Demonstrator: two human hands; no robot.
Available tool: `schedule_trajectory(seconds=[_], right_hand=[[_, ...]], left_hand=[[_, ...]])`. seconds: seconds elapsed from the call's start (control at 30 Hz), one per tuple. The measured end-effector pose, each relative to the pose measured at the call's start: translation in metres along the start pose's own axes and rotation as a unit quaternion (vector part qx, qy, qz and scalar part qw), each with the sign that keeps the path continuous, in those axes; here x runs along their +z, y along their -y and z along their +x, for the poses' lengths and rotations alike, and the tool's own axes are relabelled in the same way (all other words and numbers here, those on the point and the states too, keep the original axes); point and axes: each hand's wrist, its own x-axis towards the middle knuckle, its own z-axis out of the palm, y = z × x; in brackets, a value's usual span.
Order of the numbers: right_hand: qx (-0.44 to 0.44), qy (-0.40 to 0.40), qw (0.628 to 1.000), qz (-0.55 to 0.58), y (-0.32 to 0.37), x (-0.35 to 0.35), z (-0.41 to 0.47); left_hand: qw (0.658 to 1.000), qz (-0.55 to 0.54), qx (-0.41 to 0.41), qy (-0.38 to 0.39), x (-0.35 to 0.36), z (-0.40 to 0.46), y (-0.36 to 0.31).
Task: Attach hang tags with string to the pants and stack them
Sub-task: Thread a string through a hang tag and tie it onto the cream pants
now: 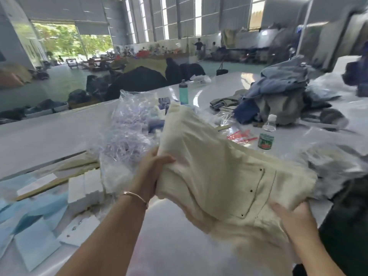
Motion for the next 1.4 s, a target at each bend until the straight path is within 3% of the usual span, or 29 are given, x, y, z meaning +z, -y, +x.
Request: schedule_trajectory(seconds=[0.03,0.07,0.1,0.13,0.23,0.33,0.43,0.5,0.6,0.73,0.8,0.9,0.97,1.1,1.23,1.4], right_hand=[[0.041,0.038,0.990,-0.131,-0.010,-0.002,0.009],[0.068,0.069,0.960,-0.264,-0.019,-0.003,0.016],[0.069,0.084,0.920,-0.377,-0.027,-0.001,0.020],[0.043,0.090,0.885,-0.455,-0.035,0.003,0.024],[-0.091,0.145,0.832,-0.528,-0.048,0.024,0.033],[-0.163,0.209,0.785,-0.559,-0.054,0.049,0.037],[-0.174,0.196,0.751,-0.606,-0.052,0.065,0.043],[-0.178,0.179,0.749,-0.612,-0.047,0.075,0.045],[-0.236,0.189,0.780,-0.547,-0.034,0.105,0.036],[-0.310,0.283,0.833,-0.360,-0.009,0.181,-0.011],[-0.332,0.340,0.832,-0.287,0.007,0.225,-0.050],[-0.375,0.411,0.792,-0.251,0.029,0.290,-0.123],[-0.378,0.454,0.775,-0.225,0.041,0.330,-0.178],[-0.395,0.522,0.733,-0.185,0.045,0.403,-0.294],[-0.389,0.573,0.695,-0.193,0.036,0.473,-0.395],[-0.376,0.595,0.683,-0.194,0.034,0.532,-0.485]], left_hand=[[0.990,0.133,0.004,-0.042,0.002,0.021,0.015],[0.945,0.310,-0.012,-0.101,0.003,0.037,0.033],[0.878,0.459,-0.021,-0.133,0.005,0.046,0.052],[0.841,0.525,-0.013,-0.131,0.009,0.050,0.071],[0.858,0.513,0.014,0.032,0.030,0.046,0.137],[0.823,0.531,-0.005,0.204,0.049,0.023,0.188],[0.791,0.559,0.021,0.249,0.045,0.010,0.208],[0.802,0.550,0.019,0.231,0.030,0.006,0.205],[0.830,0.536,0.027,0.151,-0.008,0.000,0.186],[0.868,0.495,-0.004,0.036,-0.092,-0.031,0.148],[0.877,0.477,-0.024,-0.044,-0.145,-0.062,0.129],[0.865,0.461,-0.022,-0.198,-0.235,-0.122,0.108],[0.833,0.466,-0.037,-0.296,-0.296,-0.168,0.098],[0.732,0.494,-0.079,-0.462,-0.414,-0.249,0.088],[0.627,0.554,-0.203,-0.509,-0.505,-0.301,0.088],[0.503,0.610,-0.144,-0.595,-0.596,-0.350,0.053]])
